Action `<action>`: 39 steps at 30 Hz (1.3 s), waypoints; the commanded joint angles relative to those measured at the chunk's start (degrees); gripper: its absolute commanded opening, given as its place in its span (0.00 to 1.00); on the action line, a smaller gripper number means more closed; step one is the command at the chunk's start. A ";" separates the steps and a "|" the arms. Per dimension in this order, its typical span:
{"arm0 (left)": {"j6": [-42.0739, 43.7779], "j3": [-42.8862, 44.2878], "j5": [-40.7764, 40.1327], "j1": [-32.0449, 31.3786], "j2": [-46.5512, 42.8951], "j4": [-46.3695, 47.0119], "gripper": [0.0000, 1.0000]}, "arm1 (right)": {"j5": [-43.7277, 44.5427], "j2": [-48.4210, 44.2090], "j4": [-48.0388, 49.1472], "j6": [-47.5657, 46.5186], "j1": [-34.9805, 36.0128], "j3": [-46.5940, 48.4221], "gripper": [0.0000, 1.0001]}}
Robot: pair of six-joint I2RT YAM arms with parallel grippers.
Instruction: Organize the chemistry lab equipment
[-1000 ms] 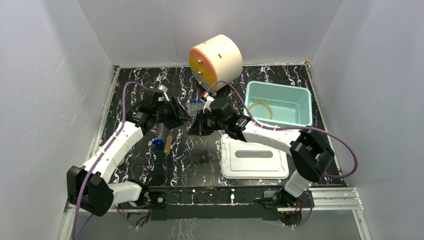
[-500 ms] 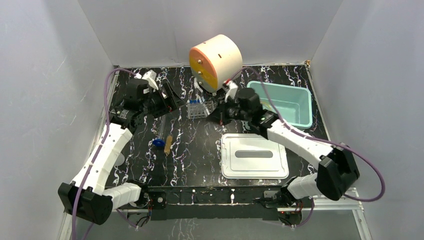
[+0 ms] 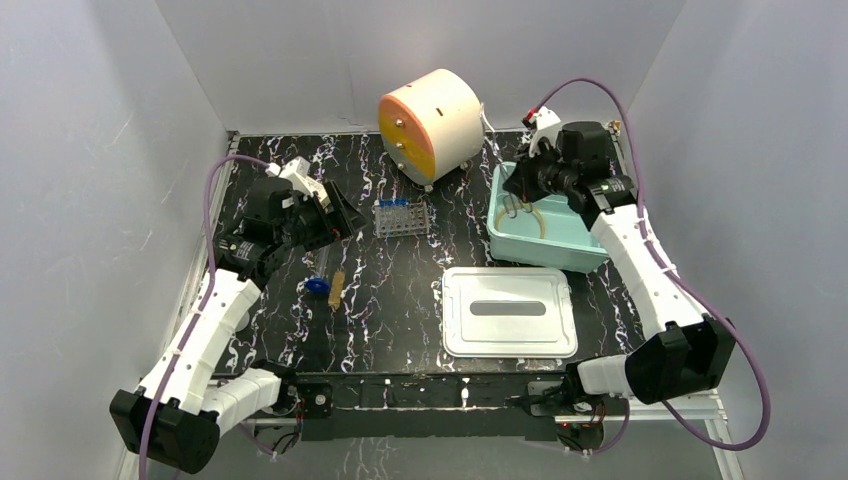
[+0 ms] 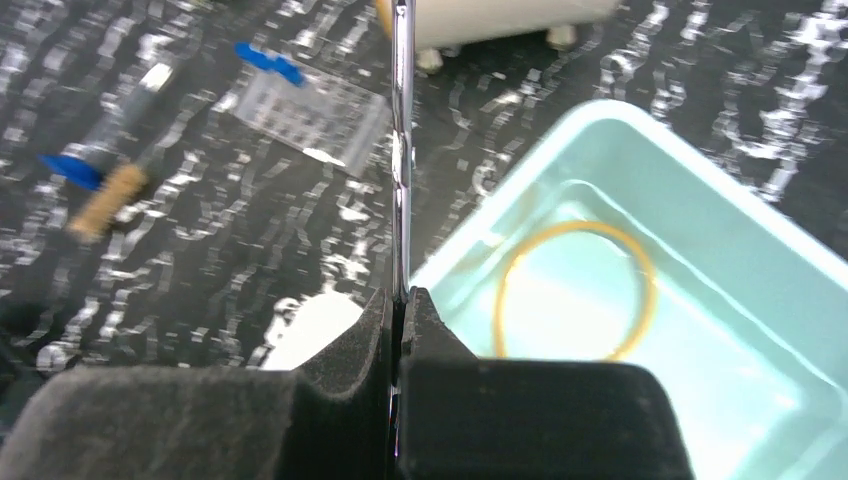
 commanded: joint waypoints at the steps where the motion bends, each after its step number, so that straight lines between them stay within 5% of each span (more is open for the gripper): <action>1: -0.36 -0.90 2.52 0.31 -0.29 0.09 0.84 | 5.35 1.70 -10.50 -15.26 -3.05 4.83 0.00; 19: 0.70 -3.53 3.65 0.29 -0.22 -3.22 0.84 | 28.21 1.93 -12.79 -32.45 -6.73 -0.30 0.00; 31: 4.50 -1.41 -0.17 0.30 1.19 -5.09 0.84 | 22.00 6.38 -20.60 -42.75 -6.73 2.64 0.00; 39: 4.00 -1.48 0.18 0.29 2.66 -4.32 0.84 | 25.38 11.13 -18.65 -46.29 -6.73 3.39 0.00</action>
